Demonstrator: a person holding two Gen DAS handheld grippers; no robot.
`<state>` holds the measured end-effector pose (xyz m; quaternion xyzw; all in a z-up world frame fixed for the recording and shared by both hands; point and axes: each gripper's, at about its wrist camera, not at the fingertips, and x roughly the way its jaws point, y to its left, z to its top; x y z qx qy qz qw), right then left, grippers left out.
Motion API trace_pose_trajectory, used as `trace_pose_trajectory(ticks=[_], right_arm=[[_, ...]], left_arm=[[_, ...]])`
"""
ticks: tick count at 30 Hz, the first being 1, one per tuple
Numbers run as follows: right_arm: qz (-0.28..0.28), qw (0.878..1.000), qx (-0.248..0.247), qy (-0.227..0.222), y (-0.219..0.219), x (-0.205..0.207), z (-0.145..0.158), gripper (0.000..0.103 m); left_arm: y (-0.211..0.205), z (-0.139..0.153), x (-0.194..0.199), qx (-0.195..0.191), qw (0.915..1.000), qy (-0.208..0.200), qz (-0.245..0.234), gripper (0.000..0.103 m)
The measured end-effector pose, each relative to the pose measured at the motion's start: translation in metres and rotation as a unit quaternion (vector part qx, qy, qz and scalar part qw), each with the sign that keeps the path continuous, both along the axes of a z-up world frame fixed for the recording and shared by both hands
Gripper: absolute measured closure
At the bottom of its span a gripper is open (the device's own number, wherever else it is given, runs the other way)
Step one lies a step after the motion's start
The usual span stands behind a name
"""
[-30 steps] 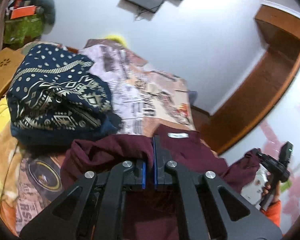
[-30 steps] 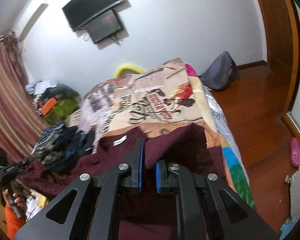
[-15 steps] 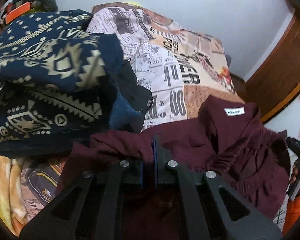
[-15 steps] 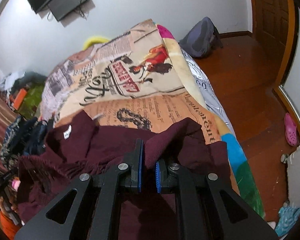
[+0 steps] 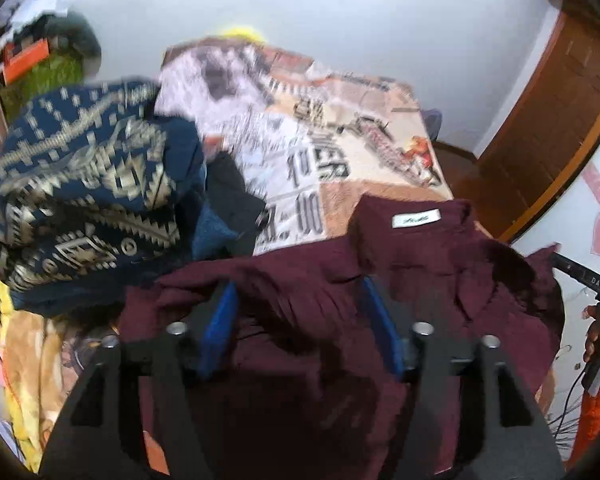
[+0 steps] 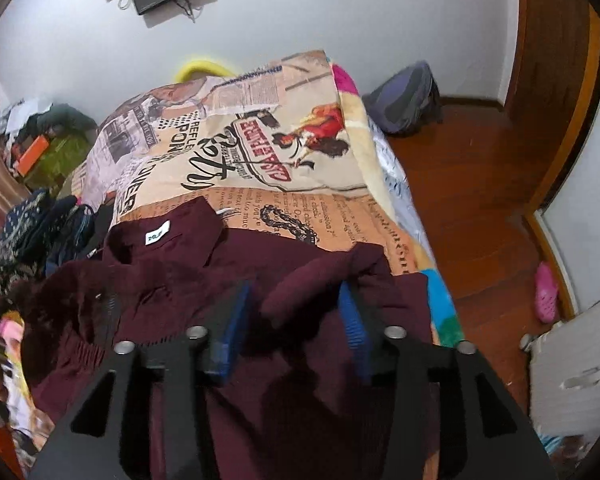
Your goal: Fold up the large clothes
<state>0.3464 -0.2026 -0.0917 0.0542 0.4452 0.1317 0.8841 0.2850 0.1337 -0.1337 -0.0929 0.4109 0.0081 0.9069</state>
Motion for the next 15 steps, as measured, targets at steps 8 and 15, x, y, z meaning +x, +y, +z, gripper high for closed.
trace_pose_trajectory(ticks=[8,15], right_arm=[[0.060,0.998,-0.013,-0.018,0.030,-0.040,0.006,0.044],[0.121,0.992,-0.045,0.015,0.062,-0.066,-0.024,0.044]], left_arm=[[-0.043,0.014,-0.033,0.043,0.9973,-0.028,-0.052,0.017],[-0.056,-0.041,-0.048,0.047,0.9963,0.045,-0.056,0.017]])
